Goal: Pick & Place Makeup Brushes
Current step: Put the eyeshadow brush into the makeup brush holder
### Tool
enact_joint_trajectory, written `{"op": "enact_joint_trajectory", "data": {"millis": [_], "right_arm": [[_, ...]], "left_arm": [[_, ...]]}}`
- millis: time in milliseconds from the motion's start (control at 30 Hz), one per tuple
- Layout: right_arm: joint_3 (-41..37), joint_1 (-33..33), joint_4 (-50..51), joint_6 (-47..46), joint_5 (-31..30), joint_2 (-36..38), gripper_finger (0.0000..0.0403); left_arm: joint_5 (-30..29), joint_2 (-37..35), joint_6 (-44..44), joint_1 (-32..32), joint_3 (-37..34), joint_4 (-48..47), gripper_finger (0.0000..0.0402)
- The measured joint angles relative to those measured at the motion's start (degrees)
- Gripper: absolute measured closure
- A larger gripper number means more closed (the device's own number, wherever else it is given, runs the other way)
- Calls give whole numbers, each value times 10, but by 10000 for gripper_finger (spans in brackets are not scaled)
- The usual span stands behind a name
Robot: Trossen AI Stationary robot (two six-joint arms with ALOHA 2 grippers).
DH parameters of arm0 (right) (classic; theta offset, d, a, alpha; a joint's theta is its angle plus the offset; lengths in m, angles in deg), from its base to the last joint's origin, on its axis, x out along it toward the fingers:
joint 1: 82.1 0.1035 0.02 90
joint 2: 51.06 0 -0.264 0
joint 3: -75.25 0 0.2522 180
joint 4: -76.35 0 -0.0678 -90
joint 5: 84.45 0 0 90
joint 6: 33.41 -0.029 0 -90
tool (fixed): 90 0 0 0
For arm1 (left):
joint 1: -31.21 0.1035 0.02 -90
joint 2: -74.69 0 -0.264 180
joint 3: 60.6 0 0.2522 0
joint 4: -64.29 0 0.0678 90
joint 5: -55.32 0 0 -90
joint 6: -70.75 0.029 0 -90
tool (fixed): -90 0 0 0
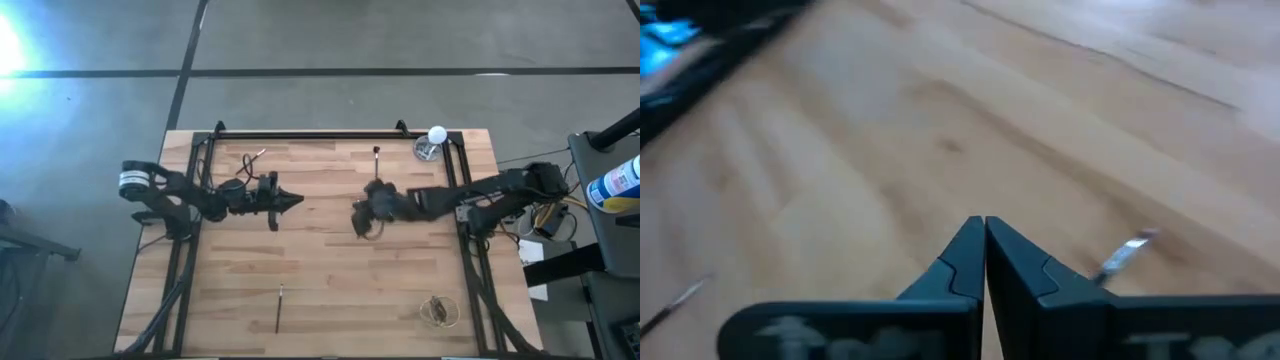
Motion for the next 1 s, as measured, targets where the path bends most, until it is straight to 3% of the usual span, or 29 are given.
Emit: {"op": "enact_joint_trajectory", "data": {"millis": [267, 633, 833, 1000], "right_arm": [[0, -122, 53, -103, 75, -72, 381], [68, -154, 108, -132, 104, -177, 288], [130, -158, 202, -129, 106, -227, 296], [178, -157, 224, -110, 106, -268, 321]], "left_arm": [[2, 14, -4, 0, -3, -3, 401], [1, 13, -4, 0, -7, -1, 401], [1, 13, -4, 0, -8, -2, 401], [1, 13, -4, 0, -9, -3, 401]]}}
